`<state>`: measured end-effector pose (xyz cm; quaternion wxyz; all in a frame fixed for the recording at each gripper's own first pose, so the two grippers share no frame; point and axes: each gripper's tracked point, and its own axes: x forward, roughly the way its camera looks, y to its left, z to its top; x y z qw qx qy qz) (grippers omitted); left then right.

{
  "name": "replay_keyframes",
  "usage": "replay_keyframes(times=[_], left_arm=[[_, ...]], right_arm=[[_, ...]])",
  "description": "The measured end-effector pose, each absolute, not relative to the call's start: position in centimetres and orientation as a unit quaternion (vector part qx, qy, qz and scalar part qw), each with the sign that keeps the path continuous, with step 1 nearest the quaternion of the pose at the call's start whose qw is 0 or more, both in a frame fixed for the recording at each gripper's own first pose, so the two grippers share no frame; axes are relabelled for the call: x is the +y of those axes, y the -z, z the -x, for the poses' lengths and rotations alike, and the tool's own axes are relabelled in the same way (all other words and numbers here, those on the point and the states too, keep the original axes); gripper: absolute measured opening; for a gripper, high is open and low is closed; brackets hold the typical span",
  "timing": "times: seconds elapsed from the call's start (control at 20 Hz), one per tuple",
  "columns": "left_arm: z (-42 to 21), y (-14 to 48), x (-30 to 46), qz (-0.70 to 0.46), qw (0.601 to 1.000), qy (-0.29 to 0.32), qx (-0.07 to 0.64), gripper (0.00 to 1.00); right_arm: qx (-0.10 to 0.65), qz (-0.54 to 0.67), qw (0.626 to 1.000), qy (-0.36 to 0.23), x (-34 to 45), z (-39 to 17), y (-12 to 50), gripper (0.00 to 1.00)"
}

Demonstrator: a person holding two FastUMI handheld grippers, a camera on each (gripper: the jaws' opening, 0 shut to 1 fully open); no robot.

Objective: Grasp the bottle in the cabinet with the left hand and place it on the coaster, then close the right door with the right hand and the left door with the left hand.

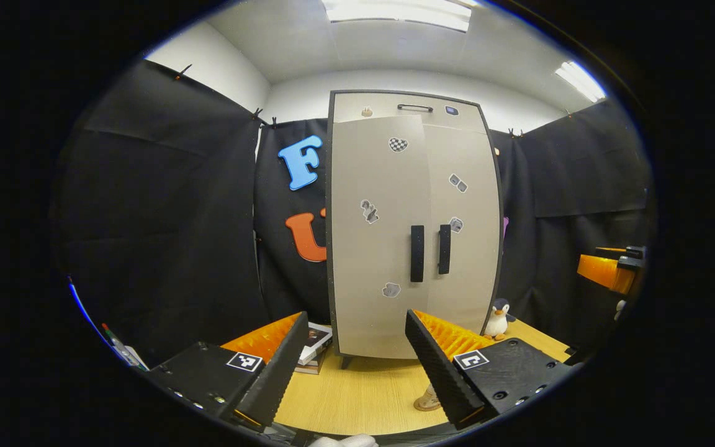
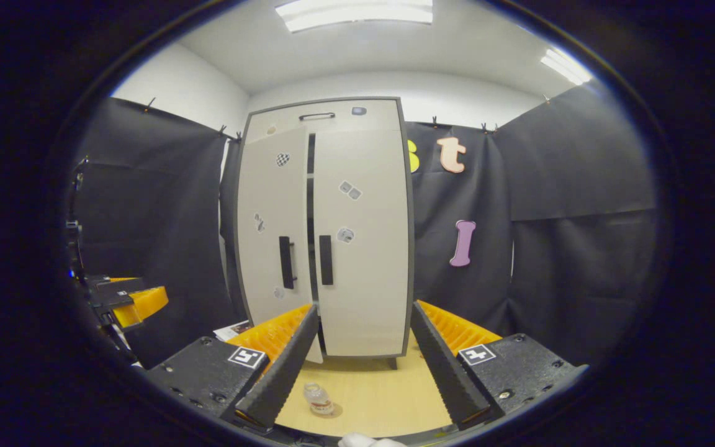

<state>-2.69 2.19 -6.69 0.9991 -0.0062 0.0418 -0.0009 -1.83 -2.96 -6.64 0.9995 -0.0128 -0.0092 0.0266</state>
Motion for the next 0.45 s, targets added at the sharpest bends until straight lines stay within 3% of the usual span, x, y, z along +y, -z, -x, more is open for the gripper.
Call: replay_keyframes(times=[0.05, 0.45], left_arm=[[2.68, 6.69, 2.25, 0.006, 0.999, 0.0, 0.041, 0.96], [2.88, 6.9, 2.28, 0.007, 0.999, 0.002, 0.043, 0.96]], right_arm=[[-0.009, 0.012, 1.0, -0.027, -2.97, 1.95, 6.7, 0.98], [-0.011, 0.012, 1.0, -0.026, -2.78, 2.13, 6.63, 0.98]])
